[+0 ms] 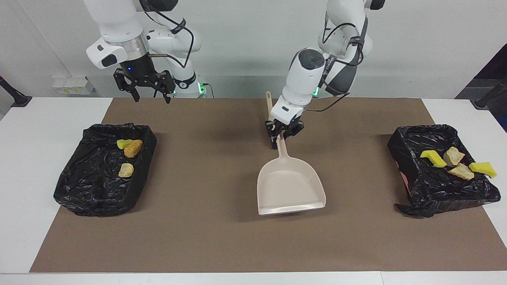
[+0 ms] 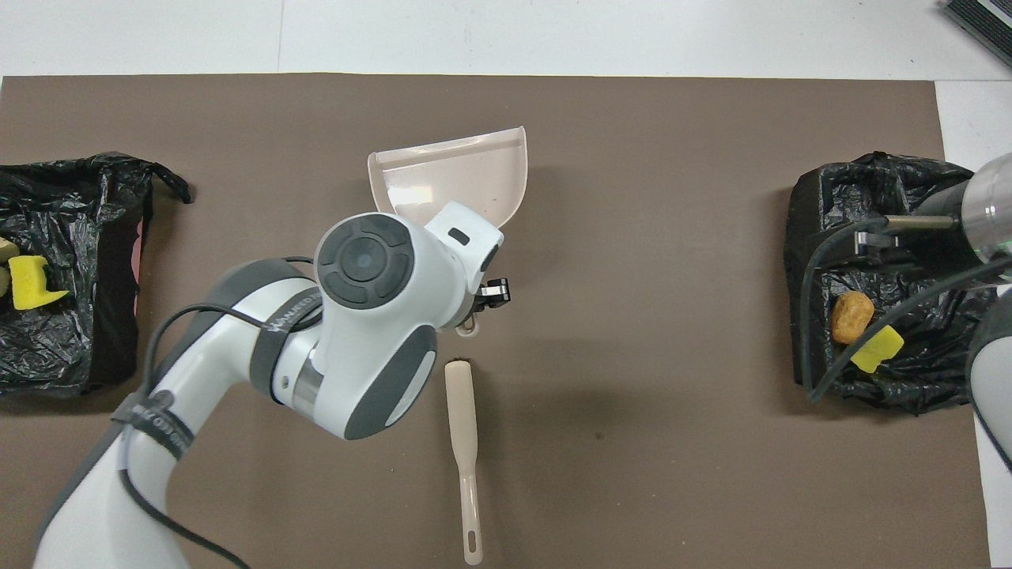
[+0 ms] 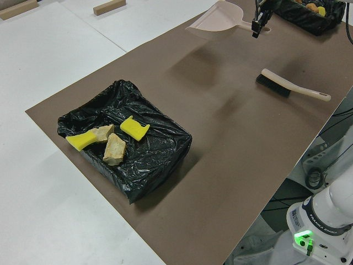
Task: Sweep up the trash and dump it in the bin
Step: 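Carry the empty dustpan back and lower it onto the table with the left gripper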
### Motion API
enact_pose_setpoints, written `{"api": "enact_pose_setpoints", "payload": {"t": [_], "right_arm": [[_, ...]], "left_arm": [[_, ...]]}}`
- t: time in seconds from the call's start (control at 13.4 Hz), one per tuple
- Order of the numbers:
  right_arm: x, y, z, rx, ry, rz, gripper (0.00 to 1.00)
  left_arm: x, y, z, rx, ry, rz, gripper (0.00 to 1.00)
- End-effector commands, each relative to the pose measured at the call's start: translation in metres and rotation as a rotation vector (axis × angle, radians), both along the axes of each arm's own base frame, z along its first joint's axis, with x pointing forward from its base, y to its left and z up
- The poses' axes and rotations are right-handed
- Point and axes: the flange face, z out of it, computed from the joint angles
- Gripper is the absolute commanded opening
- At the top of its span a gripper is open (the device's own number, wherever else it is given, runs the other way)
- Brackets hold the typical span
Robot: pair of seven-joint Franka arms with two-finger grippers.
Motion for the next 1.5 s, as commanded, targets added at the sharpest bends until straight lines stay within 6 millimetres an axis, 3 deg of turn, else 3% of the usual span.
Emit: {"api": "enact_pose_setpoints", "payload": {"t": [0.0, 0.15, 0.37, 0.52, 0.82, 0.9, 0.97, 1.05, 1.12, 1.42], "right_arm": [[-0.004, -0.003, 0.001, 0.023, -0.014, 0.008, 1.00], [-0.004, -0.003, 0.001, 0.023, -0.014, 0.008, 1.00], [-0.004, -0.003, 0.001, 0.023, -0.014, 0.008, 1.00], [-0.005, -0.003, 0.001, 0.022, -0.014, 0.006, 1.00], [-0.005, -0.003, 0.001, 0.023, -0.015, 0.006, 1.00], [-0.005, -0.003, 0.002, 0.023, -0.017, 0.006, 1.00], [-0.005, -0.002, 0.001, 0.023, -0.015, 0.008, 1.00], [-0.005, -0.002, 0.002, 0.023, -0.017, 0.008, 1.00], [-0.005, -0.002, 0.001, 0.023, -0.015, 0.008, 1.00], [-0.005, -0.002, 0.001, 0.022, -0.014, 0.006, 1.00]], "left_arm": [[0.001, -0.011, -0.015, -0.001, -0.047, 0.008, 0.00], [-0.004, -0.018, -0.037, 0.014, -0.037, -0.049, 0.00], [0.004, -0.013, -0.042, 0.013, -0.057, -0.120, 0.00], [0.015, -0.015, -0.076, 0.051, -0.049, -0.126, 0.00], [0.020, -0.017, -0.067, 0.072, -0.058, -0.138, 0.00], [0.020, -0.017, -0.067, 0.072, -0.063, -0.153, 0.20], [0.023, -0.016, -0.069, 0.066, -0.081, -0.182, 0.99], [0.028, -0.011, -0.061, 0.055, -0.086, -0.184, 1.00], [0.038, 0.006, -0.044, 0.052, -0.089, -0.153, 1.00], [0.036, 0.035, -0.003, 0.080, -0.055, -0.132, 1.00]]}}
